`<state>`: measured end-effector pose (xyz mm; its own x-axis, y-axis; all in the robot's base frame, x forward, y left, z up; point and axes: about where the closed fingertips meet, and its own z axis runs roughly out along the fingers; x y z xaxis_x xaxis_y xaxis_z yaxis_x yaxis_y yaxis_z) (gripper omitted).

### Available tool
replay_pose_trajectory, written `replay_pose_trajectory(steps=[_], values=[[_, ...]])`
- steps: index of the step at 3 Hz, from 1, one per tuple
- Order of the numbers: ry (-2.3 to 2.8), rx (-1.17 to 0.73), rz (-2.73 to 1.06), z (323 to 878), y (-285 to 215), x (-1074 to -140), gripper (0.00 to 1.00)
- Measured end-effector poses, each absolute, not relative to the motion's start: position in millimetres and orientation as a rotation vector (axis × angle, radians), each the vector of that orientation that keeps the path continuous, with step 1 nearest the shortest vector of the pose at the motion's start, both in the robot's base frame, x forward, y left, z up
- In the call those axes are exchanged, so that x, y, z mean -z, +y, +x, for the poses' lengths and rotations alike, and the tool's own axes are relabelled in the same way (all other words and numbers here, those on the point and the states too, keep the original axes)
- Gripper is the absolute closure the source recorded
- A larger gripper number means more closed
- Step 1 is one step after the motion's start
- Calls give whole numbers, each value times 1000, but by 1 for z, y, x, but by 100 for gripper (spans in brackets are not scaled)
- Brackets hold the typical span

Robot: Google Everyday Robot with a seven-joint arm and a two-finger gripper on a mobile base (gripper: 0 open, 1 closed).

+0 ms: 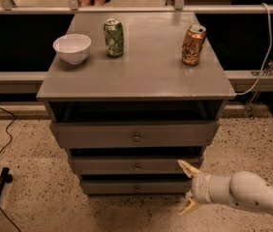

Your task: Open middle drawer

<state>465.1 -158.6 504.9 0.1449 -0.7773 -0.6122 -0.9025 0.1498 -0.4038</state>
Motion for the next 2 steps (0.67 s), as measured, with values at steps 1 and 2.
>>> replay_pose_trajectory(steps=[1, 2], values=[[1604, -238, -1680, 482, -151, -451, 0], [1613, -186, -1697, 495, -149, -433, 0]])
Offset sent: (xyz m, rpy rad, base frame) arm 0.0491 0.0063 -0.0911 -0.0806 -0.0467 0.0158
